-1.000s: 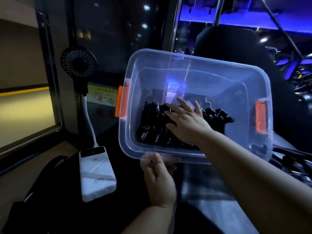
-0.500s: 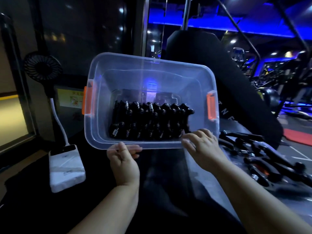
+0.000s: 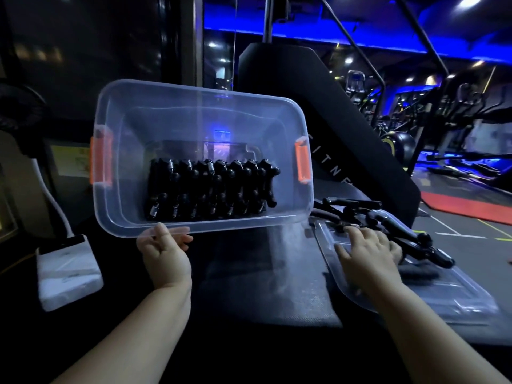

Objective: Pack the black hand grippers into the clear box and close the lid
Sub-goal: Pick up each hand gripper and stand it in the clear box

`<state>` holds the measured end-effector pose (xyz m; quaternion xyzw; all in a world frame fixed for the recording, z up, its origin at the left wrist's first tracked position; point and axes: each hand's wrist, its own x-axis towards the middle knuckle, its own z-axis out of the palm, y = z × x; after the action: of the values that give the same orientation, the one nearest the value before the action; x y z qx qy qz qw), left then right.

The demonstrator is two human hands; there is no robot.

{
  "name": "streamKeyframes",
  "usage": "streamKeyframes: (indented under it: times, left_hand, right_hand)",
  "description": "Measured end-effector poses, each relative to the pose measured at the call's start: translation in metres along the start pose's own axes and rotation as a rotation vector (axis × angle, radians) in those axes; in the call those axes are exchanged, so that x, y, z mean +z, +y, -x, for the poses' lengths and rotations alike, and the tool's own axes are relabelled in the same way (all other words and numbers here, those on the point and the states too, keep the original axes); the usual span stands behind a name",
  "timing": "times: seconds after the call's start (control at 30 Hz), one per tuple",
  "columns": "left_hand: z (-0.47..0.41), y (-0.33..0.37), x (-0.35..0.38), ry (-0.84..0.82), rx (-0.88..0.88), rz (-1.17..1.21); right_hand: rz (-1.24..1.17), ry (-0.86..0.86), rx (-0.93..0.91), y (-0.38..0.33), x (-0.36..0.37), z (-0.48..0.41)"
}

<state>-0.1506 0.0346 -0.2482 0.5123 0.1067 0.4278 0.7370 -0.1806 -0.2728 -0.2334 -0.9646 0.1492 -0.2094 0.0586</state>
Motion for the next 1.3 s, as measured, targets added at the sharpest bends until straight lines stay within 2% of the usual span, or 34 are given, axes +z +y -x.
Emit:
streamKeyframes:
  times: [0.13, 0.37, 0.6, 1.3]
  left_hand:
    - [0.0, 0.0, 0.0, 0.001, -0.007, 0.002]
    - [0.001, 0.001, 0.001, 0.013, -0.016, -0.009]
    - [0.001, 0.001, 0.001, 0.017, -0.023, -0.012]
    - [-0.001, 0.002, -0.002, -0.008, -0.044, -0.008]
  right_hand:
    - [0.029, -0.102, 0.153, 0.011, -0.004, 0.007]
    - [0.128, -0.13, 0.107, 0.008, -0.007, 0.009]
    - [0.165, -0.27, 0.118, 0.005, -0.003, 0.0]
    - [0.247, -0.265, -0.034, 0.003, -0.016, -0.018]
